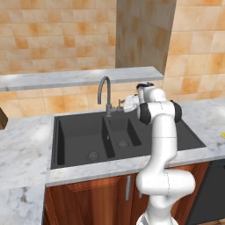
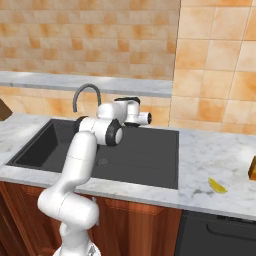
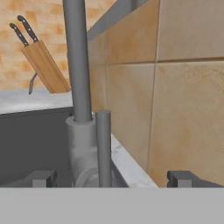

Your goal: Turn on the sink faucet. Then move the lemon wedge from the counter to the sink. Turn off the sink. Move the vegetable from the sink to the pot next to the stove. Finally move the pot to the rear left burner.

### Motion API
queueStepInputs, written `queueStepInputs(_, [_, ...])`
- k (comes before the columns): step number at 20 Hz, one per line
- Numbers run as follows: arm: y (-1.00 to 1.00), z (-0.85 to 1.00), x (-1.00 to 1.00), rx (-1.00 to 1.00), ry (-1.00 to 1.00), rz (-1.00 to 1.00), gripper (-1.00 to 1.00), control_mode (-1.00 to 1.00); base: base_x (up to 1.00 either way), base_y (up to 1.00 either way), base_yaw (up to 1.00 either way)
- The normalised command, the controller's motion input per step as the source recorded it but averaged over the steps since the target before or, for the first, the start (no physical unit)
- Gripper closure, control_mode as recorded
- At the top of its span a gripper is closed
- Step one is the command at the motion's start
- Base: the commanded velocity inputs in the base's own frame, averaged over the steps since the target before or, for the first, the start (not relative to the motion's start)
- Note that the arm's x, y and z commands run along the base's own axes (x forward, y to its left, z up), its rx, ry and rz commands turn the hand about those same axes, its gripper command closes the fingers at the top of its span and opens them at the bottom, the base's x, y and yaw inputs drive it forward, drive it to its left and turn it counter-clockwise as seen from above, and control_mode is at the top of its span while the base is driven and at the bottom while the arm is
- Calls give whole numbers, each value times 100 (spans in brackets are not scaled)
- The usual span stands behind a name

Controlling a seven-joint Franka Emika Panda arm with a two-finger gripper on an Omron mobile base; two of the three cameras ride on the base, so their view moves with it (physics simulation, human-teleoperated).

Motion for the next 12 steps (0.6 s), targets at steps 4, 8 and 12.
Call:
queueStepInputs(4, [34, 0, 0, 0, 0, 0, -100, -100, 0, 0, 0])
queueStepInputs(8, [34, 0, 4, 1, 0, 0, -100, -100, 0, 0, 0])
queueStepInputs(12, [35, -7, 25, 1, 2, -1, -100, -100, 0, 0, 0])
